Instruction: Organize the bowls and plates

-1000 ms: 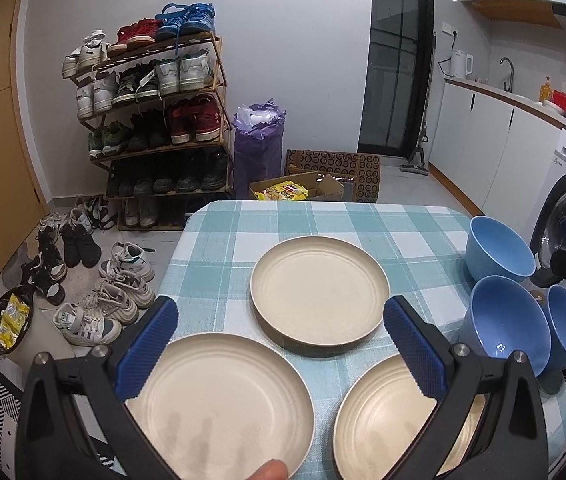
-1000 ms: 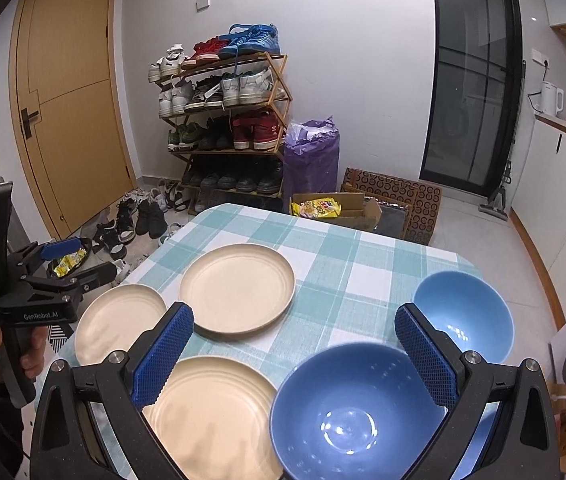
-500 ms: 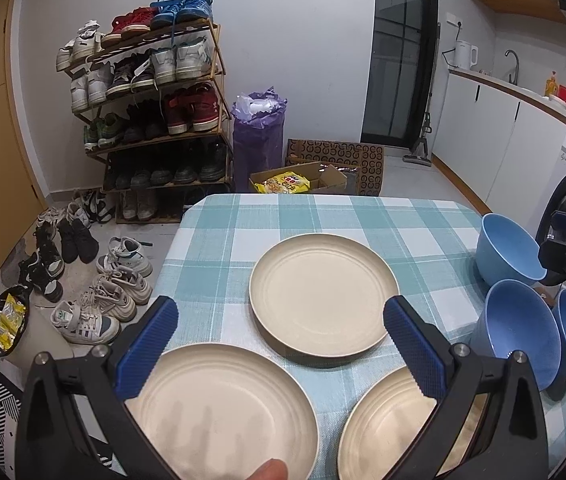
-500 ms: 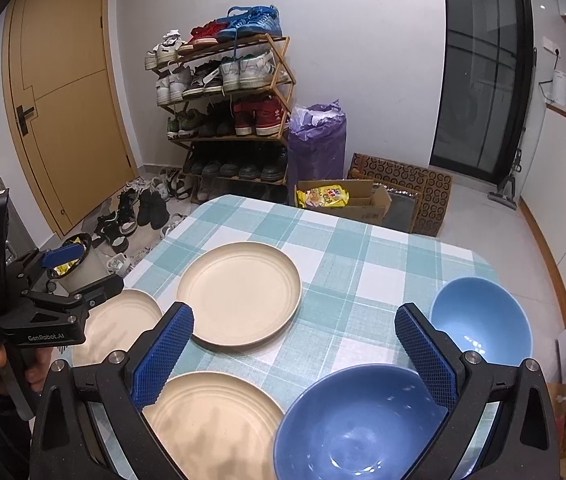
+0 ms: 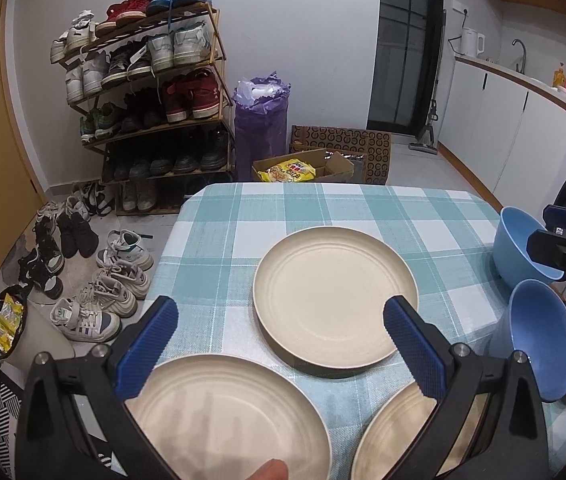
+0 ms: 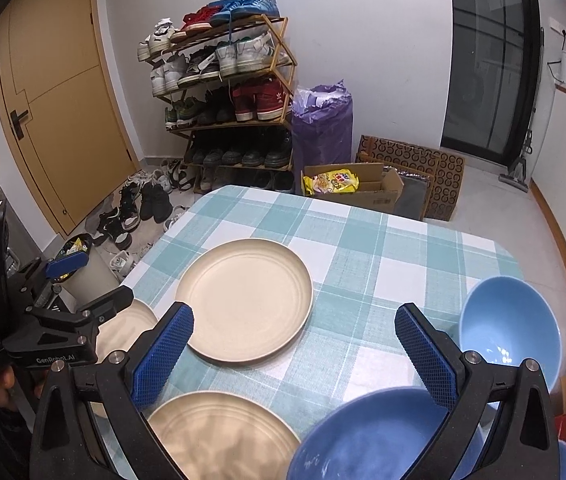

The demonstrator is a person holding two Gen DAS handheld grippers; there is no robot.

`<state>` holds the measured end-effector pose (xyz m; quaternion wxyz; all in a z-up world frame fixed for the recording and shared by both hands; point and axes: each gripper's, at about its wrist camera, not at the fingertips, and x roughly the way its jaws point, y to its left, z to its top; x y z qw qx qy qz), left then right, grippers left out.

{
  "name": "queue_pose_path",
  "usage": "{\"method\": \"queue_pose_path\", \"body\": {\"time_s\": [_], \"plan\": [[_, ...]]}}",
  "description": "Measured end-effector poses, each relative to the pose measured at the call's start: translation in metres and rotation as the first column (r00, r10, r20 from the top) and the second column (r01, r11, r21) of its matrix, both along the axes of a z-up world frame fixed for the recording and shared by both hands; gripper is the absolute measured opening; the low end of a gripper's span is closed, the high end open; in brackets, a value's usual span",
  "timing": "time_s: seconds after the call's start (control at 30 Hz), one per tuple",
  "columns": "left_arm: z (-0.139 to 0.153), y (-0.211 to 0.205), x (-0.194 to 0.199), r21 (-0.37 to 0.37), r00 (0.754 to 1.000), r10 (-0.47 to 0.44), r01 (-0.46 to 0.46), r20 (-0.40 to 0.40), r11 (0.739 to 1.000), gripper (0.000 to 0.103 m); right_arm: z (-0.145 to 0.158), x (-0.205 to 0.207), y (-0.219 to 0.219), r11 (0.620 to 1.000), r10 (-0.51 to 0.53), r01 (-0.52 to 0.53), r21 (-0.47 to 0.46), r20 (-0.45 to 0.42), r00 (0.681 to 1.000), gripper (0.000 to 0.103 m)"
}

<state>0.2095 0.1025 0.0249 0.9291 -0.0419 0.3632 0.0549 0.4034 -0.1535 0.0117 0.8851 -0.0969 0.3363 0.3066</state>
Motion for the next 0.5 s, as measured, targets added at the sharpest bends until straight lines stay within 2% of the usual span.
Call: {"method": "queue_pose_path", "body": {"time_s": [0.5], "plan": [[-0.022,0.01,0.019,-0.027,0.999,-0.013,0.012,-0.039,1.0,0.103,-0.029,0.035,0.029,0.999,-0.029,0.027,-0.024,-0.09,0.996,0.103]]}}
